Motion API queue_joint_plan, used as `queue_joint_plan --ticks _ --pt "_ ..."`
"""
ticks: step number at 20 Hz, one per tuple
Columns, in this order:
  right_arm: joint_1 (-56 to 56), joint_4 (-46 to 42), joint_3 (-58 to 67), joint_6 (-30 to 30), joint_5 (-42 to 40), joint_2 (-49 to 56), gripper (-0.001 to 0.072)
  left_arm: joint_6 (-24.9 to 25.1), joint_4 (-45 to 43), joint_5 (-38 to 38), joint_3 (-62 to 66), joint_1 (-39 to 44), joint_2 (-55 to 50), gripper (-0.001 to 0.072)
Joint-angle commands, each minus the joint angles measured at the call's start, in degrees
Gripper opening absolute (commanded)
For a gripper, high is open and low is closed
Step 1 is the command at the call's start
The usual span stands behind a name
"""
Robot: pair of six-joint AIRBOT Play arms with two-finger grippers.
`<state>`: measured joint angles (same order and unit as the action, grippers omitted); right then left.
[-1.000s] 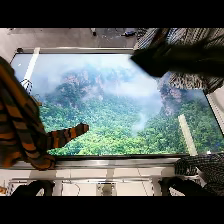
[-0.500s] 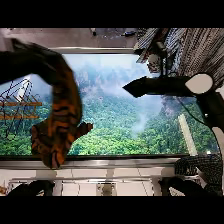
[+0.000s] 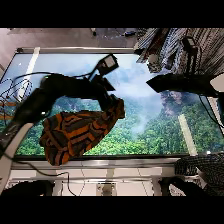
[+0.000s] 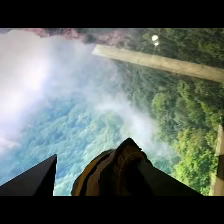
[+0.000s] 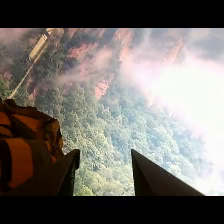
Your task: Fold the clothes and pants, and hang the long-sleeved shirts on hangers.
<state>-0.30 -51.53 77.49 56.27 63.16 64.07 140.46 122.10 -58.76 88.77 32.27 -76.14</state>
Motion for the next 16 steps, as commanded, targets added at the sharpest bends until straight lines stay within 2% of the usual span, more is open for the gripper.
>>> queue_joint_plan --ticks 1,2,4,7,9,11,12,13,15,16 --pt "1.60 -0.79 -2.19 -2.60 0.72 -0.07 0.0421 -13.44 -17.31 -5.38 0.04 -5.77 8.26 0.0539" --pt "2.93 -0.81 -3.67 -3.54 -0.85 0.02 0.0421 -14.29 -18.88 -7.04 0.02 -8.96 12.00 0.0539" --pt "5.11 -0.79 -6.03 -3.54 -4.74 1.01 0.0422 -13.14 -15.67 -8.98 0.00 -16.06 18.93 0.0538" --pt "8.35 1.22 -7.80 -3.43 -7.72 3.56 0.0422 -11.45 -4.55 -16.92 -0.24 -21.79 22.27 0.0537" --pt "11.06 1.75 -7.80 -3.43 -7.58 5.05 0.0422 -9.68 4.17 -16.37 -3.41 -20.81 20.20 0.0537" --pt "13.25 1.53 -7.80 -3.43 -7.63 5.38 0.0422 -6.14 11.50 -9.92 -7.63 -16.83 14.53 0.0537" --pt "13.66 0.76 -7.78 -3.45 -7.61 5.31 0.0423 -5.64 12.07 -8.46 -8.24 -13.84 10.27 0.0537" --pt "13.60 -1.03 -7.78 -3.43 -7.48 5.20 0.0426 -5.62 12.11 -8.83 -8.24 -10.47 4.59 0.0535" --pt "11.89 -5.33 -7.74 -2.78 -5.88 5.03 0.0479 -6.12 12.04 -12.74 -8.22 -5.70 -6.99 0.0523" --pt "10.60 -6.19 -7.74 -2.80 -4.11 5.03 0.0479 -8.20 12.07 -15.87 -8.15 -4.66 -12.48 0.0523"
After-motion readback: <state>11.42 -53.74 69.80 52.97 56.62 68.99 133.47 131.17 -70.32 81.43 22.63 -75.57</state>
